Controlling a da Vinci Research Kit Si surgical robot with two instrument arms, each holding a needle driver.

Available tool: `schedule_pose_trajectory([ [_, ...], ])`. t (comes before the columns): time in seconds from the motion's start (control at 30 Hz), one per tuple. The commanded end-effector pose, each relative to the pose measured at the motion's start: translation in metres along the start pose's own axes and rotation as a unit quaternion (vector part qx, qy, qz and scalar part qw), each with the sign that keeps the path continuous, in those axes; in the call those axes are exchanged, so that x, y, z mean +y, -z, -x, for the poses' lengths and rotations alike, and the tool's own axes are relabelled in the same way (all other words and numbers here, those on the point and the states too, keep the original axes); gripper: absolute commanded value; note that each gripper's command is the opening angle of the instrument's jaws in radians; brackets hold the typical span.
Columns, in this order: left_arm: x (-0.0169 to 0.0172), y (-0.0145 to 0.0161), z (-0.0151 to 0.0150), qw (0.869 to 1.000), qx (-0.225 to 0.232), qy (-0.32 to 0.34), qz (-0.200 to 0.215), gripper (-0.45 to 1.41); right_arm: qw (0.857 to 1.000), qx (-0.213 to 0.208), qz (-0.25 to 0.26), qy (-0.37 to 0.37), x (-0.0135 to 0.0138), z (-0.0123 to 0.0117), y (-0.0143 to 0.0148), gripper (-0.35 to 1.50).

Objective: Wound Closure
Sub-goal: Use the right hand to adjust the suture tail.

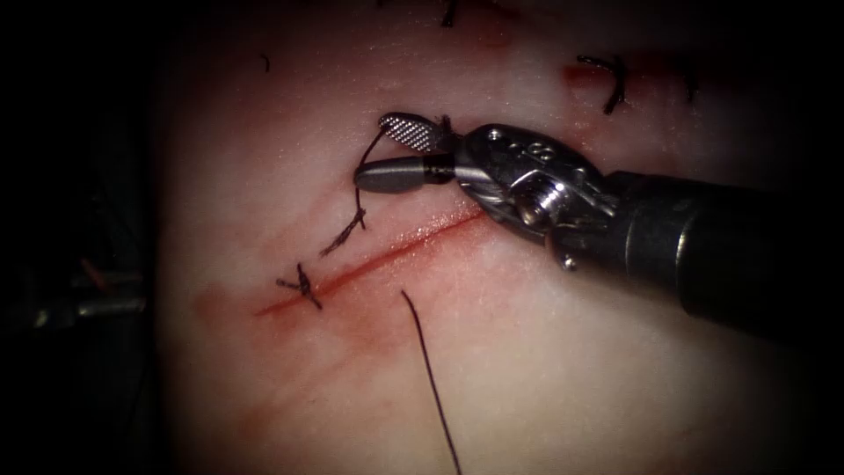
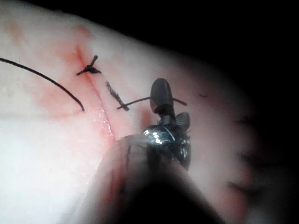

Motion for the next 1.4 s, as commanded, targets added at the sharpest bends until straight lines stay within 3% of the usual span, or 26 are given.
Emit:
schedule_pose_trajectory([
  [0.03, -0.0003, -0.0006, -0.0003, 1.000, 0.001, -0.001, 0.000, -0.19, 1.000, 0.001, -0.001, 0.002, 0.0003, -0.0004, -0.0008, 0.98],
  [0.1, -0.0003, -0.0006, -0.0003, 1.000, 0.001, -0.001, 0.000, -0.20, 1.000, 0.004, -0.003, 0.002, 0.0003, -0.0004, -0.0007, 0.76],
  [0.17, -0.0003, -0.0006, -0.0003, 1.000, 0.001, -0.001, 0.000, -0.20, 1.000, 0.005, -0.003, 0.002, 0.0003, -0.0004, -0.0008, 0.71],
  [0.2, -0.0003, -0.0006, -0.0003, 1.000, 0.001, -0.001, 0.000, -0.20, 1.000, 0.008, -0.004, 0.001, 0.0002, -0.0004, -0.0010, 0.54],
  [0.23, -0.0003, -0.0006, -0.0003, 1.000, 0.001, -0.001, 0.000, -0.20, 1.000, 0.010, -0.012, 0.001, 0.0000, -0.0004, -0.0011, -0.35],
  [0.37, -0.0003, -0.0006, -0.0003, 1.000, 0.001, -0.001, 0.000, -0.20, 0.999, 0.023, -0.028, 0.001, 0.0002, -0.0006, -0.0015, -0.35],
  [0.47, -0.0003, -0.0006, -0.0003, 1.000, 0.001, -0.001, 0.000, -0.21, 0.999, 0.047, -0.003, -0.002, 0.0006, -0.0010, -0.0024, -0.35],
  [1.0, -0.0002, -0.0007, -0.0003, 1.000, 0.001, -0.001, 0.000, -0.24, 0.994, 0.059, -0.006, 0.090, -0.0002, -0.0028, -0.0015, -0.35],
  [1.27, -0.0002, -0.0007, -0.0003, 1.000, 0.001, -0.001, -0.001, -0.25, 0.984, 0.101, -0.011, 0.145, -0.0022, -0.0069, -0.0005, -0.35],
  [1.4, -0.0001, -0.0008, -0.0004, 1.000, 0.001, -0.001, -0.001, -0.25, 0.982, 0.107, -0.009, 0.157, -0.0027, -0.0076, -0.0005, -0.35],
])
